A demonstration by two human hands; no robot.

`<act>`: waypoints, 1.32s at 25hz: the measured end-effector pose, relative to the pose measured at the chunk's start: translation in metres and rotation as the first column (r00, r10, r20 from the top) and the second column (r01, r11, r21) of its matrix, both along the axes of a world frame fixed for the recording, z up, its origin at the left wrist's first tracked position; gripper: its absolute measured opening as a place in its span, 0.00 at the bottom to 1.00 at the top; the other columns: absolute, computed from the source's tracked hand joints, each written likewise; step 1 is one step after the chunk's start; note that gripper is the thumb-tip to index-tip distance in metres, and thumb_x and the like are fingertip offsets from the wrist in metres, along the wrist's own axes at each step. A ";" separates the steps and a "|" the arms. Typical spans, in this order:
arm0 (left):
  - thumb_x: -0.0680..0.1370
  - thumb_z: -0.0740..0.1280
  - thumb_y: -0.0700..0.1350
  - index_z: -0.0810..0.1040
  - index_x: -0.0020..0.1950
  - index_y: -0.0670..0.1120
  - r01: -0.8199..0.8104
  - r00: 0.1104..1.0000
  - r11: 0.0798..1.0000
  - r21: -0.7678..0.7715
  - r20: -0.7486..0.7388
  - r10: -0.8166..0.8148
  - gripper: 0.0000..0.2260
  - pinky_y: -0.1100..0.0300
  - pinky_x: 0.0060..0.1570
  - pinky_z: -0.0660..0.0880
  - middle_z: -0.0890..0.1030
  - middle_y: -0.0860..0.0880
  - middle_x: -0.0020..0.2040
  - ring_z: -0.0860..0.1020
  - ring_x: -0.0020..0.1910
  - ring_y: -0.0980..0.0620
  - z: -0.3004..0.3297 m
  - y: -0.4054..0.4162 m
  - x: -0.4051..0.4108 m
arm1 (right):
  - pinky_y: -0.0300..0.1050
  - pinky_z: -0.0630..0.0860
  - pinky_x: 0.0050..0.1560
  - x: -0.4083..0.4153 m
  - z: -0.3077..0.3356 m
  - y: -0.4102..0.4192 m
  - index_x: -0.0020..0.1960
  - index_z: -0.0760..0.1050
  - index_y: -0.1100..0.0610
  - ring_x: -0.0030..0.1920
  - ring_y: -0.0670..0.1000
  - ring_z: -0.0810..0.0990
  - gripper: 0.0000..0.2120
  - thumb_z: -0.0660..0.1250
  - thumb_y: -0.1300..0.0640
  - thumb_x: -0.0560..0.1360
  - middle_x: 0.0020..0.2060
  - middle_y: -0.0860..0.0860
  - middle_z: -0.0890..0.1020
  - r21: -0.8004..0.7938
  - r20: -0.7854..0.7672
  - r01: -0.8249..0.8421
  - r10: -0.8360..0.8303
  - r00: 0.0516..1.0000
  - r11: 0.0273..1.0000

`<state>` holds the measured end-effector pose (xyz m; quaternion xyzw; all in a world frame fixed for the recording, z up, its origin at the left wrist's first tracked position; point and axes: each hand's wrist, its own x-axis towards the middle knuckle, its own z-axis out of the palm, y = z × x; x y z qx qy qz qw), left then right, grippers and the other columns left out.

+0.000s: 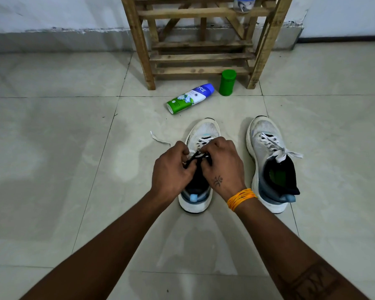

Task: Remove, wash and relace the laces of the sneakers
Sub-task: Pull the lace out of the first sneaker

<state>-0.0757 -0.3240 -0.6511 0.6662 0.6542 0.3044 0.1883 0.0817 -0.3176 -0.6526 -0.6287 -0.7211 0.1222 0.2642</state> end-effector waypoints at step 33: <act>0.75 0.74 0.43 0.72 0.38 0.47 -0.161 0.963 0.987 0.016 0.223 0.154 0.11 0.54 0.35 0.73 0.76 0.53 0.32 0.75 0.32 0.52 -0.005 -0.022 0.017 | 0.52 0.75 0.58 0.007 0.020 0.007 0.55 0.83 0.54 0.61 0.58 0.73 0.16 0.63 0.55 0.71 0.57 0.52 0.80 0.083 0.115 -0.161 0.151 0.982 0.983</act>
